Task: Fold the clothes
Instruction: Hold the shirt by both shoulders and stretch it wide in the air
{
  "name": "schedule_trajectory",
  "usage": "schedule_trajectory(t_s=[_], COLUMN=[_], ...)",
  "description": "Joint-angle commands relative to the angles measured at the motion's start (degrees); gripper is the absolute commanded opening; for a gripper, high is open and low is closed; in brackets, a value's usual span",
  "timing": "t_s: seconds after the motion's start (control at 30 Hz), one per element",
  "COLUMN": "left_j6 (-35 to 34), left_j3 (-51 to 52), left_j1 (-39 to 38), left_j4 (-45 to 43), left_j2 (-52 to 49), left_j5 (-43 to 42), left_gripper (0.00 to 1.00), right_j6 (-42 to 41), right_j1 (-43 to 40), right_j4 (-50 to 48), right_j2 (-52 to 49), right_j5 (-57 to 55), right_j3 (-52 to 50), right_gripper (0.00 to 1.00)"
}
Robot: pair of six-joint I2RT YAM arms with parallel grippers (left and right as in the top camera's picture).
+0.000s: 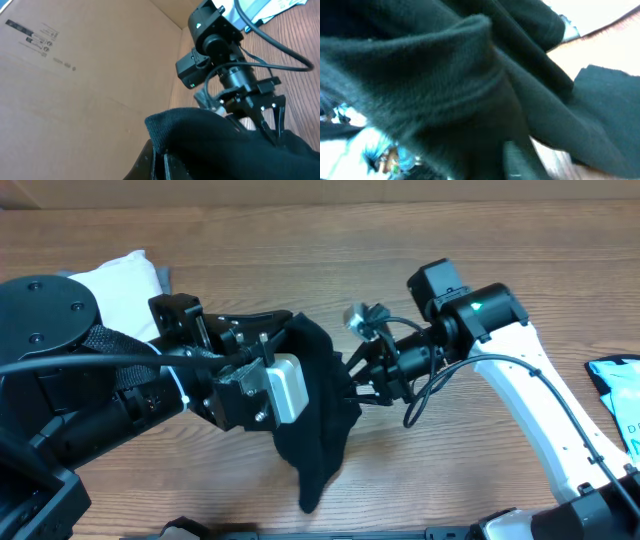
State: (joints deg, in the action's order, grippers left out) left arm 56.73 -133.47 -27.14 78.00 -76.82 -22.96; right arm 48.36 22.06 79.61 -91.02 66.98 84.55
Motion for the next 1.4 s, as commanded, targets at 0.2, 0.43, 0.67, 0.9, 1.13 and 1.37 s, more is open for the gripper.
schedule_trajectory(t_s=[0.2,0.43,0.67,0.9,1.13,1.37], left_j6=[-5.7,-17.94,-34.12,-40.19,-43.39,-43.43], left_j3=[-1.33,-1.33,-1.33,-1.36,-2.62,-6.4], left_j1=[0.11,0.13,0.11,0.11,0.11,0.11], left_j4=[-2.12,-3.63,-6.38,-8.76,-13.46,-13.51], left_j2=[0.85,0.28,-0.31,-0.07,3.04,7.5], left_j5=[5.03,21.09,38.88,40.37,42.84,37.16], left_gripper=[0.04,0.07,0.07,0.04,0.04,0.04], right_j6=[-22.77,-42.14,-53.66,-55.91,-56.13,-57.66], right_j1=[-5.62,-12.52,-16.11,-16.31,-16.31,-16.31], right_j4=[-13.46,-22.34,-20.5,-13.86,-12.39,-10.93], right_j2=[1.03,2.91,7.19,11.72,19.04,25.27], right_j5=[-13.14,-25.55,-49.05,-60.46,-66.97,-67.73], right_j3=[1.4,8.68,22.32,33.4,38.95,39.23], right_gripper=[0.04,0.04,0.04,0.04,0.04,0.04])
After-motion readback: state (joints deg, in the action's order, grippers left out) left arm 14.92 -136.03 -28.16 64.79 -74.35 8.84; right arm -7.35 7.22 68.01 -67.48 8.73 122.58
